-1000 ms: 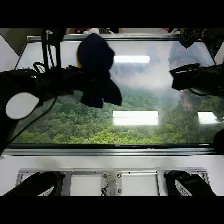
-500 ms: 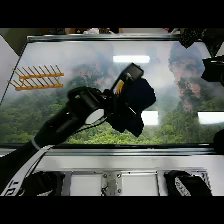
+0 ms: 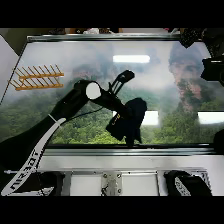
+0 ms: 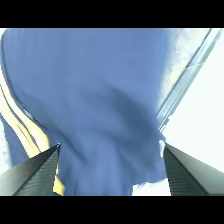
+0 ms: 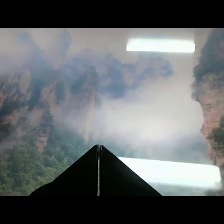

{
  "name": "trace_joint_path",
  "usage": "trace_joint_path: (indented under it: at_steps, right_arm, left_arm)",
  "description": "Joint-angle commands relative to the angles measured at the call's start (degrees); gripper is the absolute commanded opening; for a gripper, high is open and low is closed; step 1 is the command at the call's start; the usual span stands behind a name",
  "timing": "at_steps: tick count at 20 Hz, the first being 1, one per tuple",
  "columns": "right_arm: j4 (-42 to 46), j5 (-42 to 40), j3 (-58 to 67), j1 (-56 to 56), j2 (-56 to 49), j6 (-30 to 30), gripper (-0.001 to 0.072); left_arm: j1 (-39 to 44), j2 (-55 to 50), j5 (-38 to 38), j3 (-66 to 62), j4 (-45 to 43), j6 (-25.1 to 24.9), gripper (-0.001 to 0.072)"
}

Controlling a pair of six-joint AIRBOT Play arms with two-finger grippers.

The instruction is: Fold the clothes and pants, and hang the long-sleeved shirts on hangers.

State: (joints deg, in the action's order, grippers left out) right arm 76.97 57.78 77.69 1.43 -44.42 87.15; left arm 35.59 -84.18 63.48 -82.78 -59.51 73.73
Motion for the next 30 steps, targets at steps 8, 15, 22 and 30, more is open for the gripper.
trace_joint_path:
  at_steps: [8, 15, 22, 30]
  right_arm:
    - [-1.25, 7.28, -0.33, 0.02, -1.46, 0.07, 0.0006]
    - [-6.34, 7.23, -0.35, 0.0, -3.32, 0.04, 0.0006]
    - [-7.67, 7.58, -0.35, 0.02, -3.96, 0.09, 0.0007]
    - [-7.56, 15.69, -2.99, 1.42, -6.62, 2.84, 0.0003]
  left_arm:
    - [-16.68, 0.0, -5.77, 20.41, 4.52, 18.56, 0.0692]
    - [-17.59, -5.27, -5.99, 28.28, 22.05, 13.42, 0.0692]
    - [-17.55, -9.03, -2.78, 28.28, 32.11, 6.67, 0.0691]
    - [-18.32, -8.13, -2.29, 28.06, 32.06, 4.48, 0.0023]
